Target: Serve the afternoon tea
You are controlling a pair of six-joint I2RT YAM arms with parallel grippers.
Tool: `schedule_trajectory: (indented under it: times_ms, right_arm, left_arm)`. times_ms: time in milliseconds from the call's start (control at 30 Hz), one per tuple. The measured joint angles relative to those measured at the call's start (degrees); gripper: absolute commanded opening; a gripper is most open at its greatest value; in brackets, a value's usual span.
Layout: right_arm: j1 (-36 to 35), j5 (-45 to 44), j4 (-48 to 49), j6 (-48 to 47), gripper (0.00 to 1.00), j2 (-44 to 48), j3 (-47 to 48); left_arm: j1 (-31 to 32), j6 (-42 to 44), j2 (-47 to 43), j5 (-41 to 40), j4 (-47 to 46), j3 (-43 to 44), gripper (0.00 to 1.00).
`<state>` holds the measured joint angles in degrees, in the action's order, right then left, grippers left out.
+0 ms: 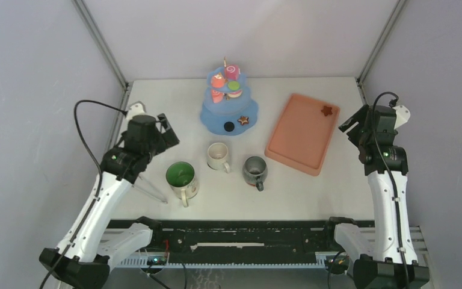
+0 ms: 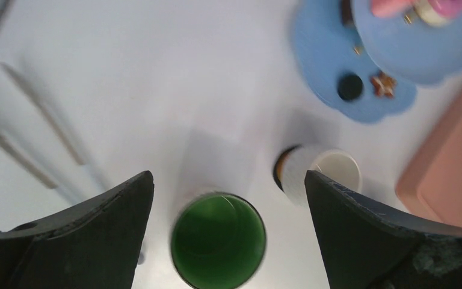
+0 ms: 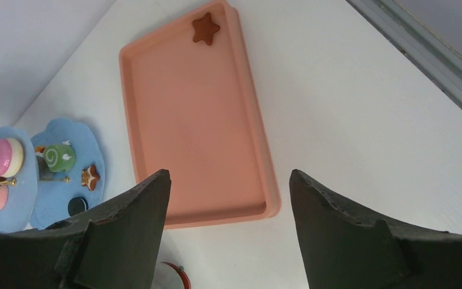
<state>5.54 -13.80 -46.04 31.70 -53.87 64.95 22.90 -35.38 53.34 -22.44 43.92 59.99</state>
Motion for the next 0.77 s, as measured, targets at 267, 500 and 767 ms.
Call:
schedule_trajectory:
  times_ms: [267, 500, 767]
  right_arm:
    - [1.97, 0.55, -1.75, 0.63, 0.8, -0.09, -0.96]
    - [2.36, 0.44, -1.62, 2.47, 0.8, 0.55, -1.6]
    - [2.36, -0.94, -1.73, 4.09, 0.79, 1.84, -1.86]
  left_arm:
    - [-17.92, 4.0, 1.64, 4.35, 5.16, 6.88, 1.0]
    - [-21.86, 4.31, 1.16, 10.54, 7.69, 7.3, 1.0]
    - [-22.45, 4.31, 1.73, 13.6, 8.79, 8.04, 1.0]
